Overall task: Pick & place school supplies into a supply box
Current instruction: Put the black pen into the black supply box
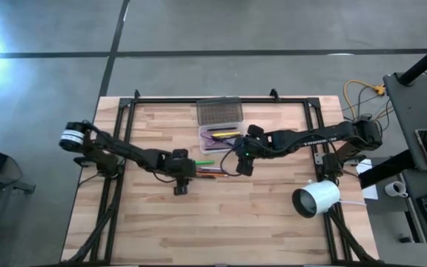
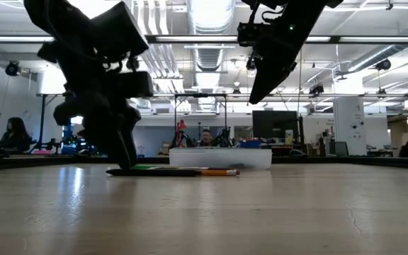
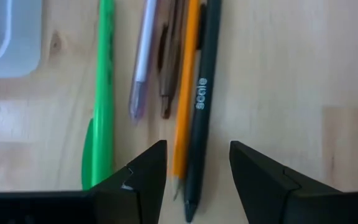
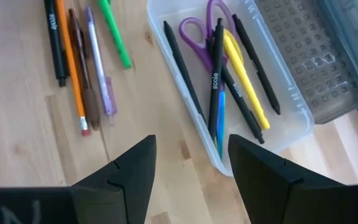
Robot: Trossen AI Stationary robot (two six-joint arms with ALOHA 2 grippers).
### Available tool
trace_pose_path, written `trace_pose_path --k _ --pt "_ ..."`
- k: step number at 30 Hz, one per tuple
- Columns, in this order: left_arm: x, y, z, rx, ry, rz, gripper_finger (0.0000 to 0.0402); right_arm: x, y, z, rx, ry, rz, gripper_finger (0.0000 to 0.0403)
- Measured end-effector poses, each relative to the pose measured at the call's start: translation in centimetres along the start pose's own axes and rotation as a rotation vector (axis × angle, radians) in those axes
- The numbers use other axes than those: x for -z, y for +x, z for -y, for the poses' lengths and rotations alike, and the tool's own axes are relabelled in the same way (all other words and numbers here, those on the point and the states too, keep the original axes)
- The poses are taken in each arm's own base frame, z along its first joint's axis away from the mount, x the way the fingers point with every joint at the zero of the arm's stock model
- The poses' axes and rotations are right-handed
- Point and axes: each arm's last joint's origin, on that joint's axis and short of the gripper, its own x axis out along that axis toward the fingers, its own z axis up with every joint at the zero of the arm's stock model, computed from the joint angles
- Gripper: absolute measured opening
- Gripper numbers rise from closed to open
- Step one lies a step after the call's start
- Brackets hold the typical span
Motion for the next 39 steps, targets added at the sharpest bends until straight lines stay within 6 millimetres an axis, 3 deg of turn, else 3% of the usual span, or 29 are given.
trace_pose_path --k 7,21,32,39 --pt "-1.2 0.5 0.2 0.024 -0.003 0.018 0.0159 0.0 0.0 0.0 0.002 0.0 0.001 0.0194" --pt "-1.3 1.3 0.7 0.091 -0.003 -0.005 0.0159 0.0 0.0 0.0 0.002 0.001 0.002 0.0194" --pt "-1.7 0.0 0.4 0.029 -0.015 0.047 0.0159 0.0 0.0 0.0 0.002 0.001 0.001 0.0183" --pt "-2.8 -0.7 2.3 0.116 0.001 0.091 0.0159 0.0 0.0 0.0 0.002 0.001 0.001 0.018"
